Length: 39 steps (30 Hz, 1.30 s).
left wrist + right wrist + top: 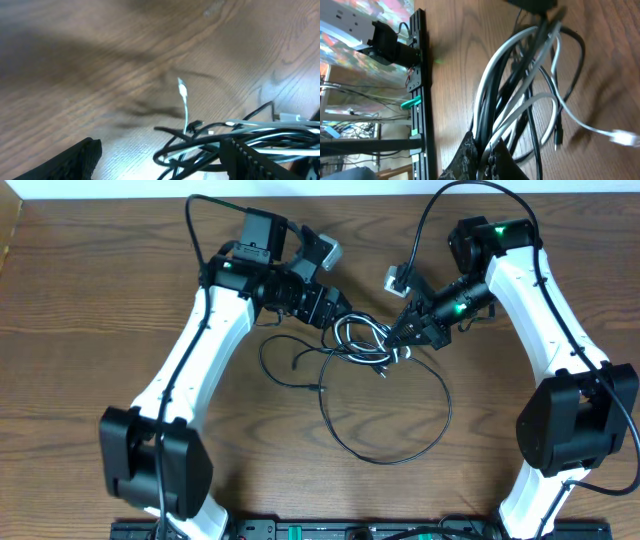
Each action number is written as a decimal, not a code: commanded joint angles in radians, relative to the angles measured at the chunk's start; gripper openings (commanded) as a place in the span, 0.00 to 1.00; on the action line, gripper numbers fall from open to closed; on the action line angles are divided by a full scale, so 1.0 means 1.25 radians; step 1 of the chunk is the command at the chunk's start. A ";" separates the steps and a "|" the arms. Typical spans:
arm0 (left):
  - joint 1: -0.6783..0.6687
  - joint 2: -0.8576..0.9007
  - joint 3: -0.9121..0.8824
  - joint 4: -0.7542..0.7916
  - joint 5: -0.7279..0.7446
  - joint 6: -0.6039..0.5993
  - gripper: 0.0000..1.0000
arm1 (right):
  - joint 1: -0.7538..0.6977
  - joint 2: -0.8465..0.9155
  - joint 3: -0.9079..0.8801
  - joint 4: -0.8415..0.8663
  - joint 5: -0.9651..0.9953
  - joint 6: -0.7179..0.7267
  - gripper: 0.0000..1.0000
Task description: Untangle cables
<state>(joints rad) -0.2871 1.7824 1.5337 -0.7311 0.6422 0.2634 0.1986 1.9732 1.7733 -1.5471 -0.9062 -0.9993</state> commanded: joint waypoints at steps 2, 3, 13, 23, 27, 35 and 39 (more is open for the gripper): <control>0.000 0.022 -0.002 -0.004 0.053 0.014 0.80 | -0.003 0.003 -0.002 -0.001 -0.055 -0.025 0.01; 0.000 0.023 -0.002 -0.004 0.057 0.014 0.80 | -0.003 0.003 -0.002 -0.001 -0.056 -0.025 0.01; -0.026 0.023 -0.036 0.001 0.073 0.013 0.80 | -0.004 0.003 -0.001 -0.001 -0.074 -0.025 0.01; -0.070 0.025 -0.047 0.006 0.073 0.013 0.80 | -0.013 0.003 0.000 -0.004 -0.082 -0.025 0.01; -0.085 0.045 -0.047 0.050 0.072 0.005 0.76 | -0.013 0.003 0.000 -0.007 -0.086 -0.025 0.01; -0.062 0.096 -0.047 0.163 0.017 -0.138 0.36 | -0.015 0.003 0.000 -0.012 -0.085 -0.024 0.01; -0.033 0.089 -0.046 0.165 0.016 -0.149 0.08 | -0.028 0.003 0.000 -0.002 -0.095 -0.020 0.01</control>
<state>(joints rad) -0.3580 1.9076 1.4784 -0.5331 0.6727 0.1215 0.1772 1.9736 1.7725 -1.5520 -0.9600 -1.0088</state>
